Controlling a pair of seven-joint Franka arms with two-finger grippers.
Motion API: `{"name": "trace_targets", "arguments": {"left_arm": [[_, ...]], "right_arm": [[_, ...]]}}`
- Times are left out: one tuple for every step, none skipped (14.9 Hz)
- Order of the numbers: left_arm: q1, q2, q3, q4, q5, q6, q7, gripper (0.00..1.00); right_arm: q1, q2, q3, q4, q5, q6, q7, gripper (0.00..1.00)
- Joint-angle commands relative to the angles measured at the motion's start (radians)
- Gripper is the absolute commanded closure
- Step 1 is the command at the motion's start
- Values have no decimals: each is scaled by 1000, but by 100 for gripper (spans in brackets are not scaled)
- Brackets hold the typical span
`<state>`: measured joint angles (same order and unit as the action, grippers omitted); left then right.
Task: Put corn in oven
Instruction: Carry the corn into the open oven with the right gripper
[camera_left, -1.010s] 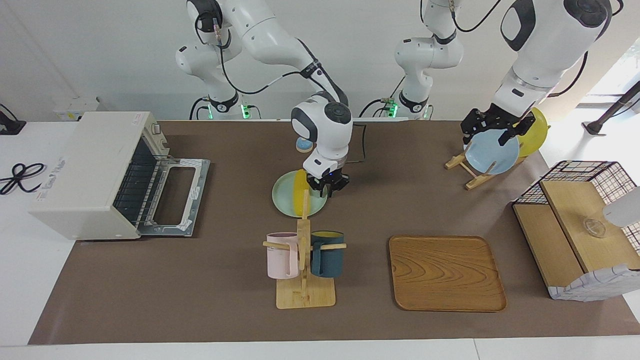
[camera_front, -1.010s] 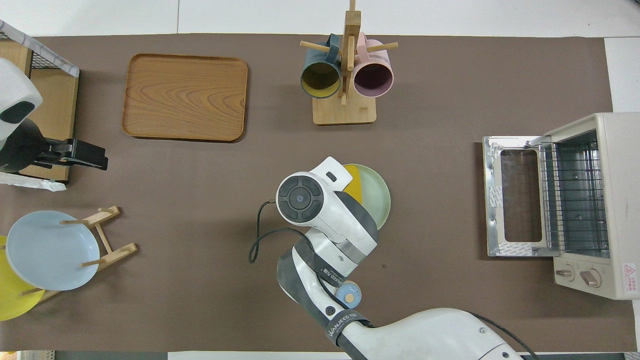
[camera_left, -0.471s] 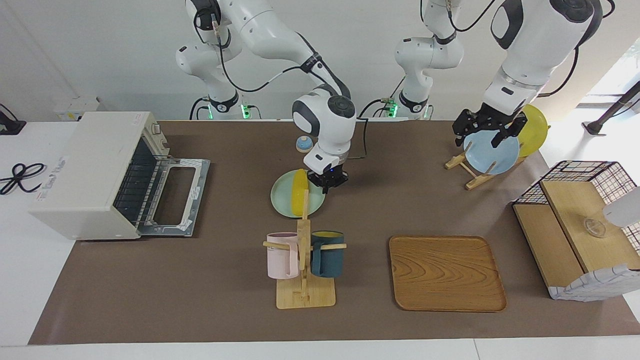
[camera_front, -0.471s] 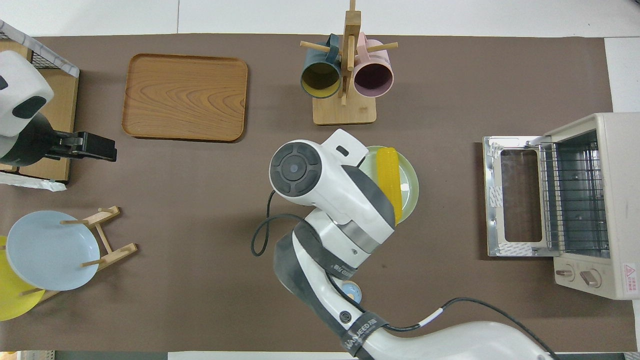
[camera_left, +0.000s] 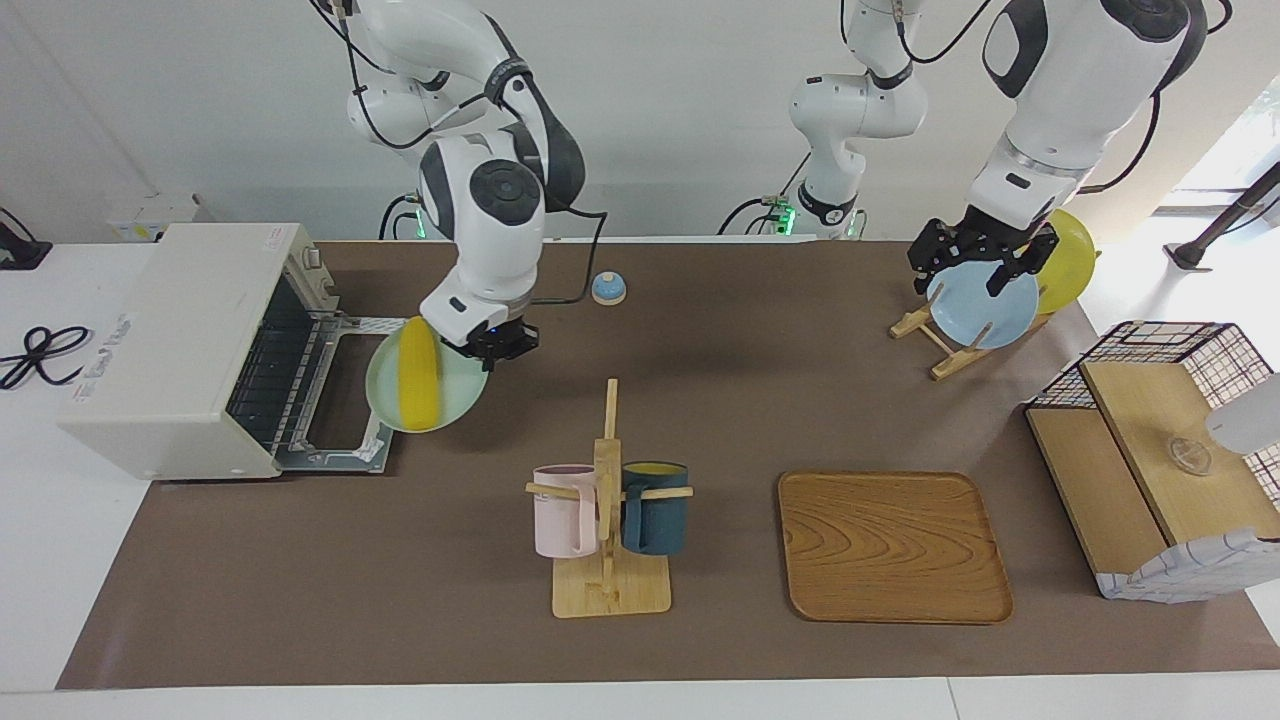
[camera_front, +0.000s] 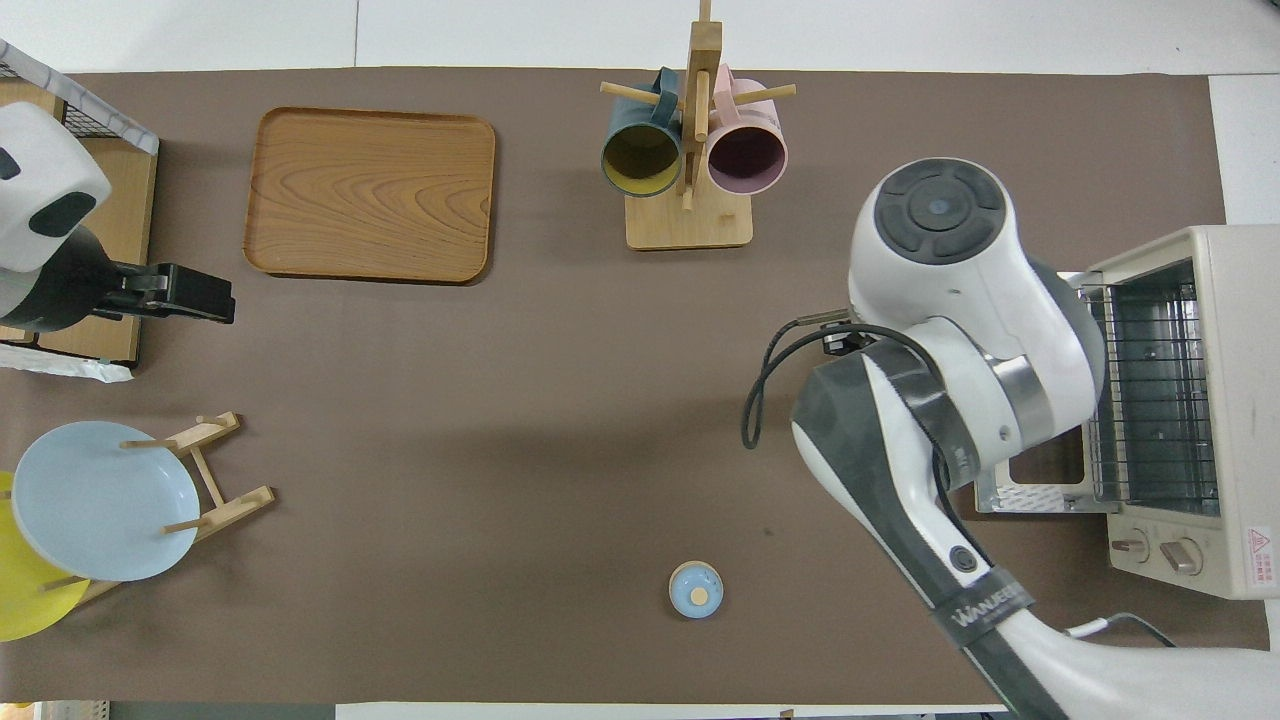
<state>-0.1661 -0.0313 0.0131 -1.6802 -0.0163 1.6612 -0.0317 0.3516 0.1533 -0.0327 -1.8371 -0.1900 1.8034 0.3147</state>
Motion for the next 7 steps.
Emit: {"name": "trace_targets", "arguments": {"left_arm": [[-16,24,16,22,26,-12,6,0],[-18,25,15,42,26,-23,6,0],[-18,25,12,69,26,-46,6,0],[-19,24,11,80,26,-67,6,0],[-21,21,11,80,26,-79,4,0],[-23,16,11,80,26,-87,4,0],[-27,16,13,80,24,-96,4,0]], "right_arm": [[-119,-58,14,-80,-17,8,-127,100],[-155,-58,14,-82,-17,5,-164,100],[-175,-58,13,-86,-17,5,-193,100],[-192,-60,13,-91,-17,4,-213,100],[-216,-63,13,-103,-17,2,-238,100],[-238,-67,13,-109,-17,5,-265,100],[-258,-67,13,-111,-17,2,-291,100]]}}
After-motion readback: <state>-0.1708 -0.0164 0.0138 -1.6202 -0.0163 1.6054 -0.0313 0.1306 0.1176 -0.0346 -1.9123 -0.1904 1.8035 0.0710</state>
